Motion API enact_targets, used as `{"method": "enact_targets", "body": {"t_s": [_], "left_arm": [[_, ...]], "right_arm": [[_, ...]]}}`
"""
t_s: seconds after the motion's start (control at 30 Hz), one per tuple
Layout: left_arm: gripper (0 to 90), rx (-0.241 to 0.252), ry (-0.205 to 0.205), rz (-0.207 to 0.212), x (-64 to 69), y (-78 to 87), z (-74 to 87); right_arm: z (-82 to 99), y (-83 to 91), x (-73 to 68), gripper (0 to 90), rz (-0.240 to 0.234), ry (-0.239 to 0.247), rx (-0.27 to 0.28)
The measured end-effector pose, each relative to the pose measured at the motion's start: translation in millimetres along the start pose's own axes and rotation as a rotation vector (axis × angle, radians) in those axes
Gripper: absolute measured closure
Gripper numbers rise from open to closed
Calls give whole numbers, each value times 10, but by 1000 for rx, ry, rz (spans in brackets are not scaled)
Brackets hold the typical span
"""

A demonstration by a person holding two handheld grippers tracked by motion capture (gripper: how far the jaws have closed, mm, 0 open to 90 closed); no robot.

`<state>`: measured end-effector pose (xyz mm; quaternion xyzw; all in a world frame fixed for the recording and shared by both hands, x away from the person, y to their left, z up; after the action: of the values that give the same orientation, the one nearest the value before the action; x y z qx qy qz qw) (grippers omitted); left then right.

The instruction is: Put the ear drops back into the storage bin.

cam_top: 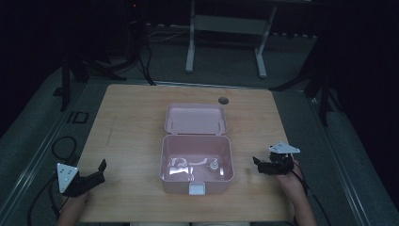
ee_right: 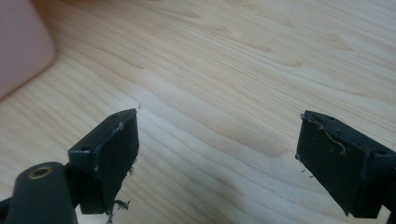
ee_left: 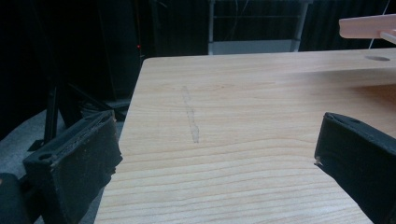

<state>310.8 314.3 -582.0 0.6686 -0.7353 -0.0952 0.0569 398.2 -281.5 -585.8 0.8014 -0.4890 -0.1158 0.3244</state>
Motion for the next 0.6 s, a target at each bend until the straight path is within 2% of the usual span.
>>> {"method": "enact_targets", "body": {"t_s": [0.03, 0.07, 0.13, 0.17, 0.2, 0.33, 0.37, 0.4, 0.5, 0.53, 0.6], "left_arm": [[4, 1, 1, 0, 0, 1, 0], [4, 1, 1, 0, 0, 1, -1], [4, 0, 1, 0, -1, 0, 0], [4, 0, 0, 0, 0, 0, 0], [4, 0, 0, 0, 0, -1, 0], [4, 0, 1, -2, -1, 0, 0], [4, 0, 1, -1, 0, 0, 0], [4, 0, 1, -1, 0, 0, 0], [4, -1, 0, 0, 1, -2, 0], [4, -1, 0, 0, 1, -2, 0], [4, -1, 1, 0, 0, -1, 0]], "right_arm": [[29, 10, 24, 127, 29, -3, 7], [29, 10, 24, 127, 29, -3, 7], [43, 28, 54, 127, 52, -34, 35], [70, 39, 96, 127, 89, -50, 49], [70, 39, 96, 127, 89, -50, 49], [100, 66, 165, 127, 142, -115, 95], [129, 70, 203, 127, 174, -146, 101], [129, 70, 203, 127, 174, -146, 101], [156, 97, 240, 127, 196, -195, 136], [154, 122, 258, 127, 211, -219, 171], [161, 133, 270, 127, 229, -224, 180]]}}
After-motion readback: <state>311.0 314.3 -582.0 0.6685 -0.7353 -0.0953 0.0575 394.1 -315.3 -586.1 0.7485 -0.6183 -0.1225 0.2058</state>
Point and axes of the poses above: each handheld gripper's, and its own axes: y roughly backward along the jaws, z roughly out of its underside, x roughly to its right, the point moved 9 cm from there along -y, roughly forward along the jaws, and after that the axes turned 2 degrees about -y, right-handed, at the moved point
